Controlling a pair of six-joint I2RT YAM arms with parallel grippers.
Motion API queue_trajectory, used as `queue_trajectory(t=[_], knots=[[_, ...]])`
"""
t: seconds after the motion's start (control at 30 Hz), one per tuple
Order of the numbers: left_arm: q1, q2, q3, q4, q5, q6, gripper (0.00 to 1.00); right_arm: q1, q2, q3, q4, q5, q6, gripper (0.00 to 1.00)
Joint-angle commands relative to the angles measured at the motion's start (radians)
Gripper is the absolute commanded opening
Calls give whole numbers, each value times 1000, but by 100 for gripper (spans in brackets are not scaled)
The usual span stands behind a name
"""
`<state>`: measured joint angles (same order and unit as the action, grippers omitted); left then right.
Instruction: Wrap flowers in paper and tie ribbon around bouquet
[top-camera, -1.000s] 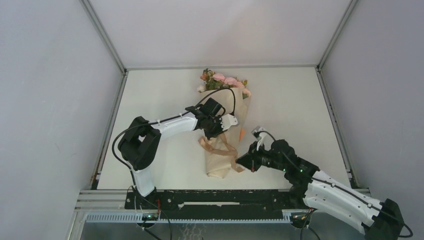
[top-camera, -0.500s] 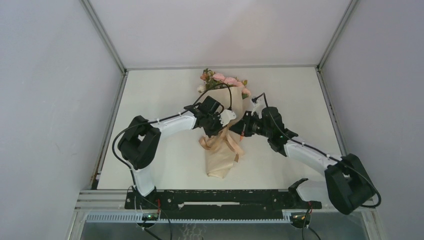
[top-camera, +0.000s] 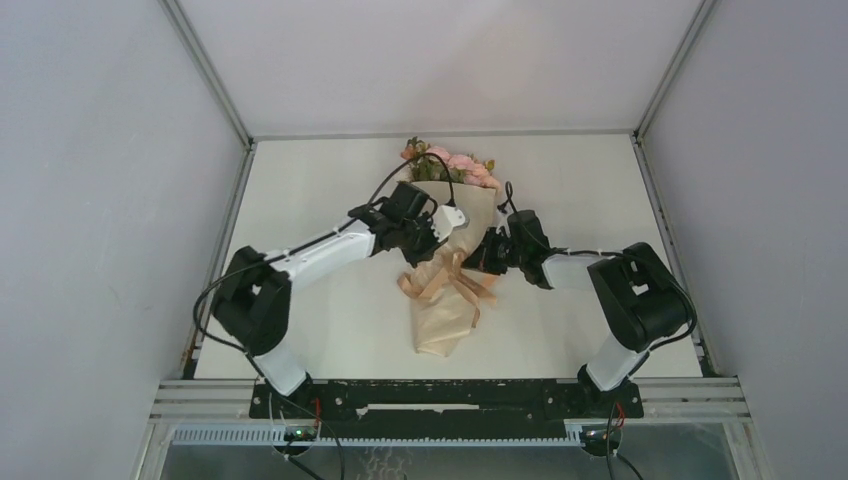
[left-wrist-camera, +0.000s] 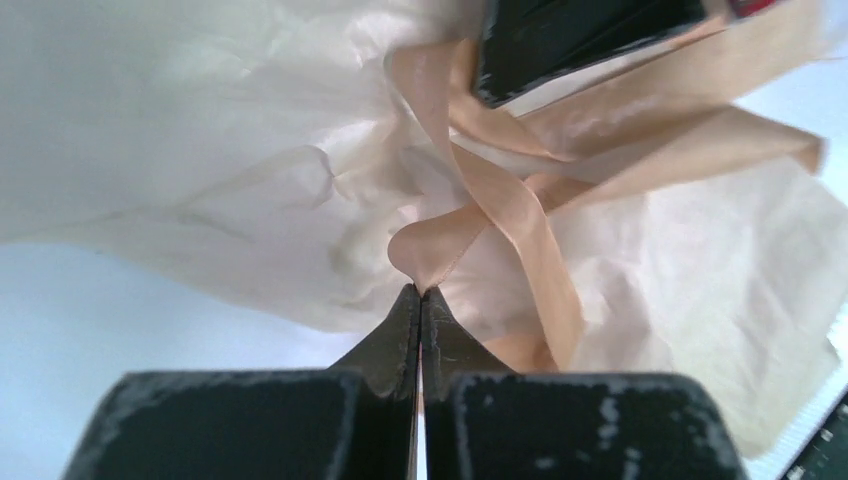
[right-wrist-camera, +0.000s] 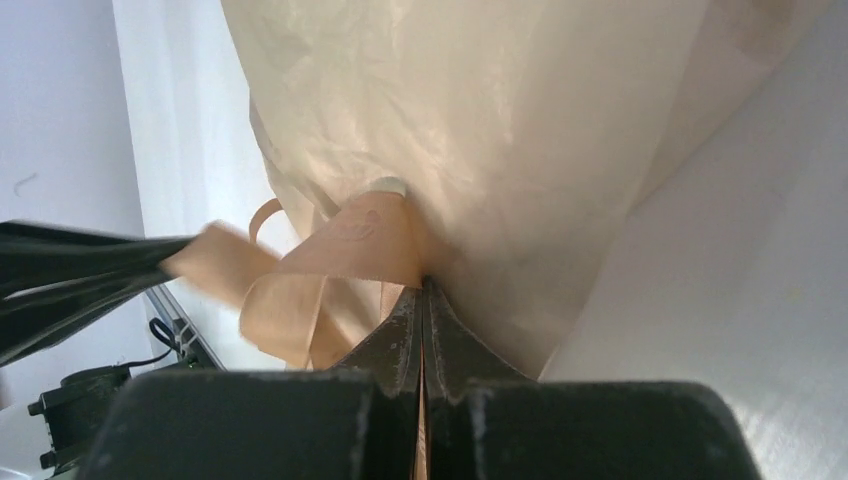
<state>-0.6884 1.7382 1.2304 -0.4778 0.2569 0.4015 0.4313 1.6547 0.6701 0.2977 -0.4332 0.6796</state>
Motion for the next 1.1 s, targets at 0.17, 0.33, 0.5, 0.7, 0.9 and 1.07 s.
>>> queue_trajectory(t=[0.17,0.33,0.5,0.7,0.9,1.07], knots=[[6,-241,85,-113,41,91,0,0,20,64,-12,-185,-130,0],[11,-214,129,-92,-25,100,0,-1,30,86,-78,-328,-217,0],[23,-165,119,-11,-106,103,0,0,101,125,-107,-557,-270,0],[25,-114,109,20,-121,91,0,29,150,193,-254,-667,-373,2],[25,-46,81,83,-112,31,0,6,86,209,-345,-519,-386,18],[23,40,103,106,-130,-6,0,-20,38,238,-425,-390,-377,22]])
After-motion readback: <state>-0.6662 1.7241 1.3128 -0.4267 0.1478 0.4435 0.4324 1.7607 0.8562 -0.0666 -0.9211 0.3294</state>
